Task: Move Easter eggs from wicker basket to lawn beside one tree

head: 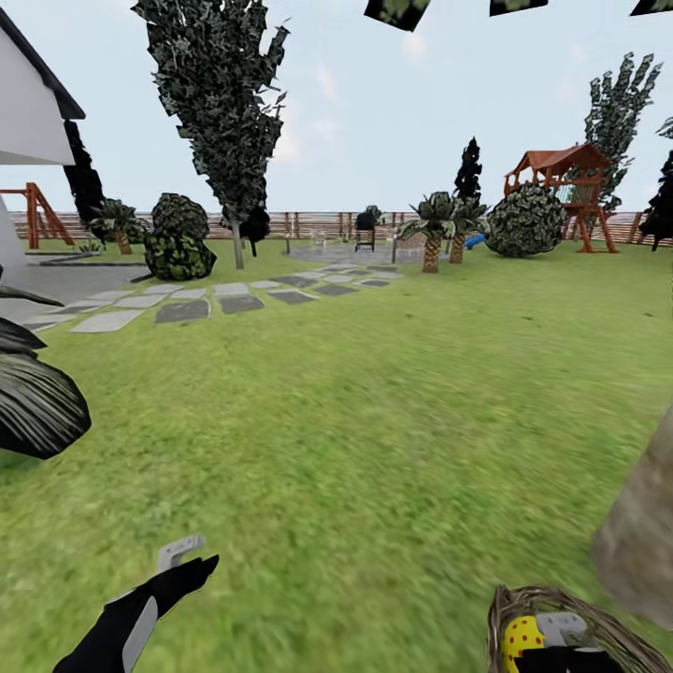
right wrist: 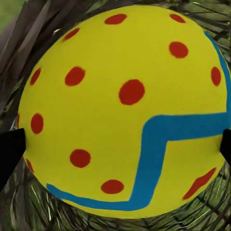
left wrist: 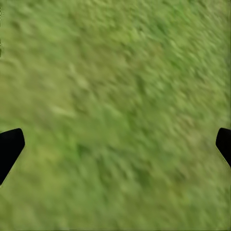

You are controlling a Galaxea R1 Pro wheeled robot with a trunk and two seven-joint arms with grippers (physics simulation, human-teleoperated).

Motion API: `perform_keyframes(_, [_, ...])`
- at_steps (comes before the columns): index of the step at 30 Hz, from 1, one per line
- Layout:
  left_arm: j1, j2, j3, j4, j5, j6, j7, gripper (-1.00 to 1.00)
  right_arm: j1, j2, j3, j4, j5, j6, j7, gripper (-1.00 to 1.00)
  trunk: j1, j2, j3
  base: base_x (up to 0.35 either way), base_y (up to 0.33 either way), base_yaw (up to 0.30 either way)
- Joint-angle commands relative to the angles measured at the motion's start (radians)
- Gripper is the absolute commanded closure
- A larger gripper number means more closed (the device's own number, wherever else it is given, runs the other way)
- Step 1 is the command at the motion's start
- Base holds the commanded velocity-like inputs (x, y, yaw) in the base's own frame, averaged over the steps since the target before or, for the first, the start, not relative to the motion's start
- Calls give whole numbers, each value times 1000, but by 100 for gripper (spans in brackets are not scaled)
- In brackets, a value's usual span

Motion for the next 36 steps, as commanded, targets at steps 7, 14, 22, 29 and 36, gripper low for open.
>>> perform_keyframes(7, [0,-1,3,10,9,9,-5,-100,0,-2,-1,1,0,9,8,100,-27,49,24,59,51,-195])
perform_keyframes(14, [0,-5,3,27,9,7,-5,-100,0,-2,-1,1,0,8,6,100,-53,98,50,-99,-91,-279])
perform_keyframes(22, [0,-4,4,27,11,5,-7,-100,0,1,0,1,0,8,3,100,-84,154,76,-10,164,-46])
perform_keyframes(29, [0,-4,4,27,9,6,-10,-100,-1,0,-1,1,0,8,6,100,-111,203,100,0,334,-168])
perform_keyframes(36, [0,-5,3,29,7,7,-9,-100,0,-2,-1,1,-1,10,7,100,-138,252,125,0,335,-255])
